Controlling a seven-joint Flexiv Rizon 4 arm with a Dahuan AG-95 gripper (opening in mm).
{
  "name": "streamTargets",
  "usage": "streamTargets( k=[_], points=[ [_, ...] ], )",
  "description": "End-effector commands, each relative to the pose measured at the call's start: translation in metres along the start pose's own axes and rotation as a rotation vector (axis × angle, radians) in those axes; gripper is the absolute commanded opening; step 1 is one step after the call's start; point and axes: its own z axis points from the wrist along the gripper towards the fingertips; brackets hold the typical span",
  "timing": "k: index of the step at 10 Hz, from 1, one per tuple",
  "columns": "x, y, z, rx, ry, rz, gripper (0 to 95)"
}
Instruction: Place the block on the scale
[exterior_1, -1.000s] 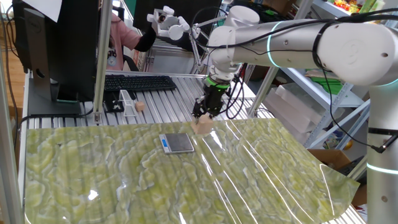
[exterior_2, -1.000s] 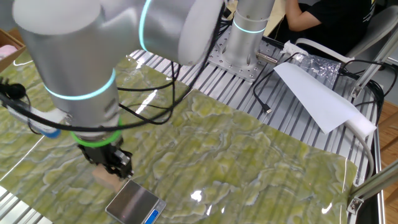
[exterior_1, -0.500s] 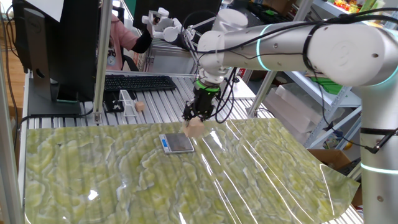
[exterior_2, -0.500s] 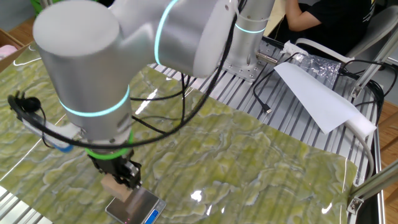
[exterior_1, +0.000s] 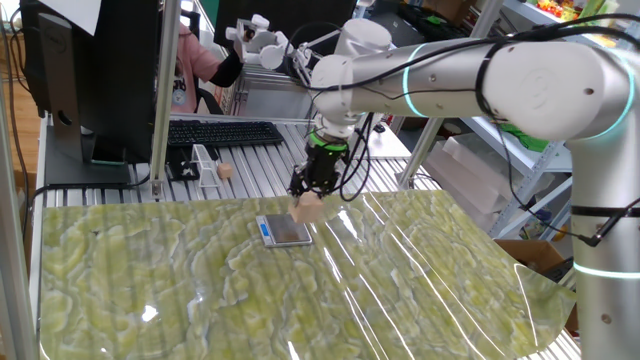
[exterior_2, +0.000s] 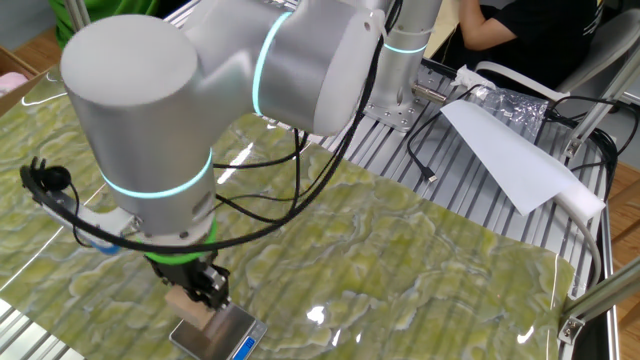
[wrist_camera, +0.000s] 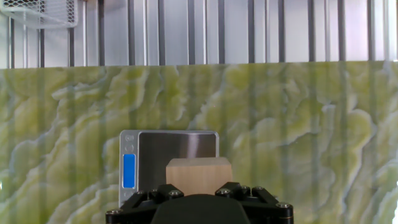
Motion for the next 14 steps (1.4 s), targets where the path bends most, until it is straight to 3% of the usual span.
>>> streamTargets(
  k=[1, 6, 14],
  points=[
    [0.001, 0.005, 0.002, -0.001, -0.002, 0.014, 0.0],
    [0.003, 0.022, 0.016, 0.001, 0.000, 0.027, 0.0],
    [0.001, 0.025, 0.027, 0.001, -0.005, 0.024, 0.0]
  ],
)
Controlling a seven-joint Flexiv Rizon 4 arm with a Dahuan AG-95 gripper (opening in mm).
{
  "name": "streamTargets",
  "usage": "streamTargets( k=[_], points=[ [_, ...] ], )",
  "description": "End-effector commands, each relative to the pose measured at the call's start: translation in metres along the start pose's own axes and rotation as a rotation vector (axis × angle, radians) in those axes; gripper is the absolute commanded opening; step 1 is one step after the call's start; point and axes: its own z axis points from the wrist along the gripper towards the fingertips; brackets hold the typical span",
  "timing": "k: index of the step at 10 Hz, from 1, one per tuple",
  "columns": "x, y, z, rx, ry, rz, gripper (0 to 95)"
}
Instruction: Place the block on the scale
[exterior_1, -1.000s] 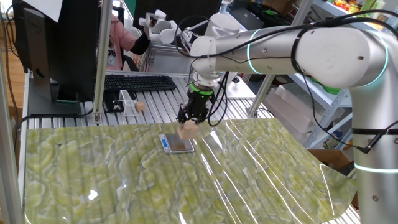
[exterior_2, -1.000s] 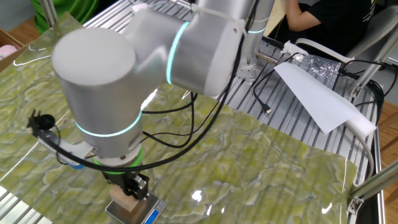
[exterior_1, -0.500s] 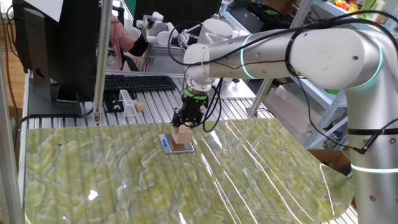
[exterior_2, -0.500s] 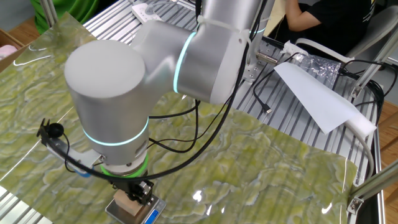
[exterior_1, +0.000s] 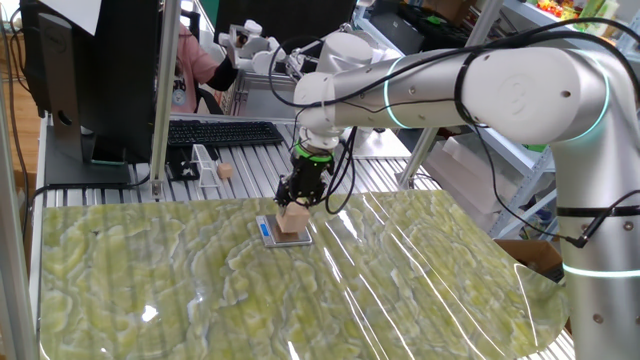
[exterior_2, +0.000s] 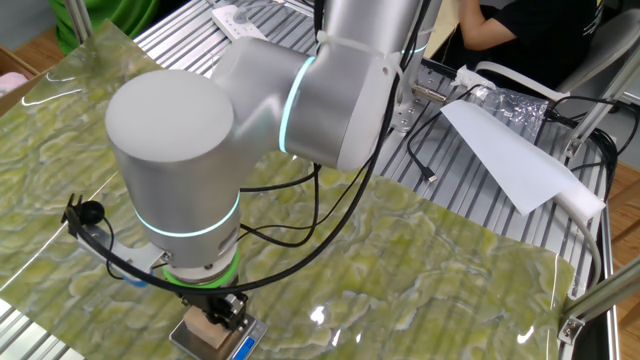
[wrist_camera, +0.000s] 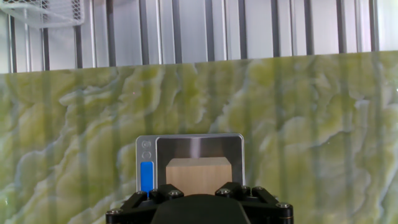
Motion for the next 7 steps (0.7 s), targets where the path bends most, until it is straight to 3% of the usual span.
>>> streamTargets(
  k=[1, 7],
  points=[
    [-0.001, 0.000, 0.002, 0.000, -0.002, 0.000, 0.0],
    [-0.003, 0.002, 0.012, 0.000, -0.008, 0.008, 0.0]
  ],
)
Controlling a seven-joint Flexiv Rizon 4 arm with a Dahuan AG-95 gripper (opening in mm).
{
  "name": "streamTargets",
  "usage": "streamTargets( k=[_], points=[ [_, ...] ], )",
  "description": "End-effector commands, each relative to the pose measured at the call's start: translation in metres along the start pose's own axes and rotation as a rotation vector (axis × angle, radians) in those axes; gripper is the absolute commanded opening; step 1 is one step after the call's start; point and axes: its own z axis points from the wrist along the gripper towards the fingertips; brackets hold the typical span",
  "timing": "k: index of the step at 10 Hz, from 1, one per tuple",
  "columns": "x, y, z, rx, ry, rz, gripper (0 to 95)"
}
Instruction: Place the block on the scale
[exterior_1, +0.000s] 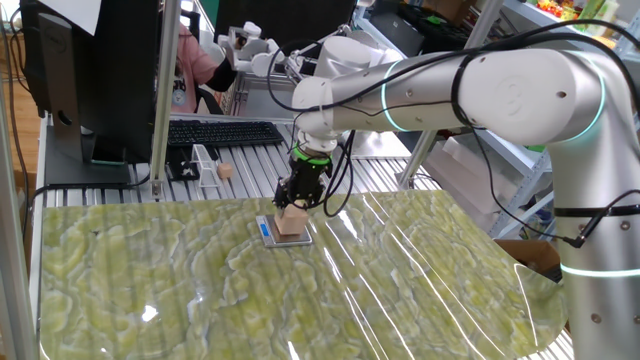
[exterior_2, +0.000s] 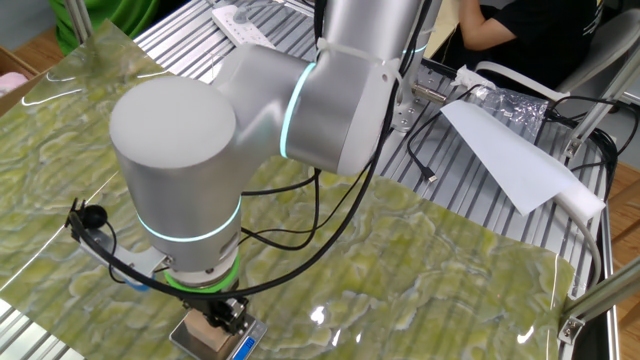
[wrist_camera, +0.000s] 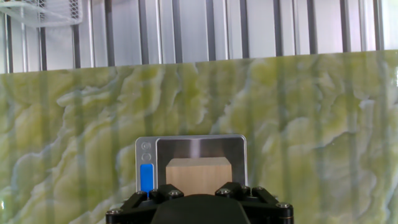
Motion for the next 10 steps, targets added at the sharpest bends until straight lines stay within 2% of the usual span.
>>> streamTargets(
  k=[1, 2, 4, 5, 10],
  points=[
    [0.0007, 0.0000, 0.0003, 0.000, -0.001, -0.002, 0.0],
    [0.0018, 0.0015, -0.0011, 0.002, 0.000, 0.002, 0.0],
    [0.0029, 0.0030, -0.0022, 0.005, -0.002, 0.014, 76.0],
    [0.0029, 0.0031, -0.0021, 0.006, -0.011, 0.023, 95.0],
    [0.0034, 0.0031, -0.0039, 0.005, -0.012, 0.027, 95.0]
  ],
)
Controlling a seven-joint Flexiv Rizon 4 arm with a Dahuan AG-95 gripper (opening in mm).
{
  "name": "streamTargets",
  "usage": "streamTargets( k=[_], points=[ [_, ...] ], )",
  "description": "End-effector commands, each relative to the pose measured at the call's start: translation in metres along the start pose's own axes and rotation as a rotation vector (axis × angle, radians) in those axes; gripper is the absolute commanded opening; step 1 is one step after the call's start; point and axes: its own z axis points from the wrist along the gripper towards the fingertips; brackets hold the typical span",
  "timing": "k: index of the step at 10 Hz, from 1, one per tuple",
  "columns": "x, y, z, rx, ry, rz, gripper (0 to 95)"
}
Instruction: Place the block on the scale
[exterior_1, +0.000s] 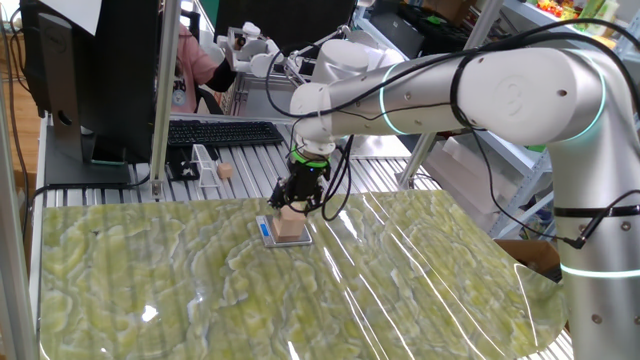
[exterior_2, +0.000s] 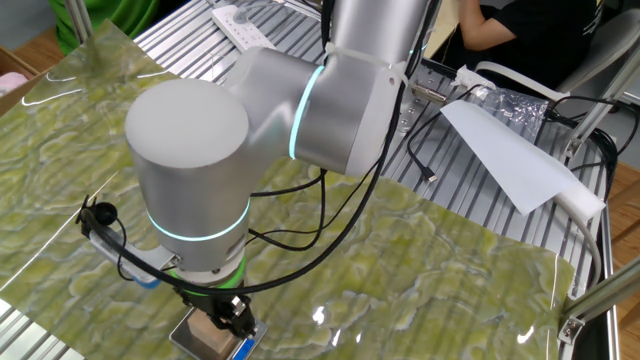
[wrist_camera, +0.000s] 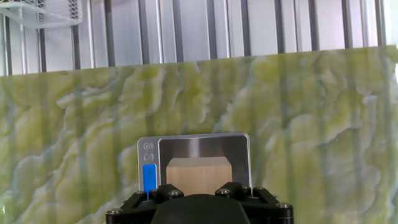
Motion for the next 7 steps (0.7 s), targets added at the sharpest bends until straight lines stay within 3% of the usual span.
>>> streamTargets(
  k=[1, 3, 4, 7],
  points=[
    [0.001, -0.001, -0.003, -0.001, 0.002, 0.003, 95.0],
    [0.003, -0.001, -0.010, 0.001, 0.000, 0.003, 95.0],
    [0.005, -0.002, -0.016, -0.001, 0.000, -0.001, 76.0],
    [0.011, -0.009, -0.039, 0.000, 0.005, -0.015, 76.0]
  ],
)
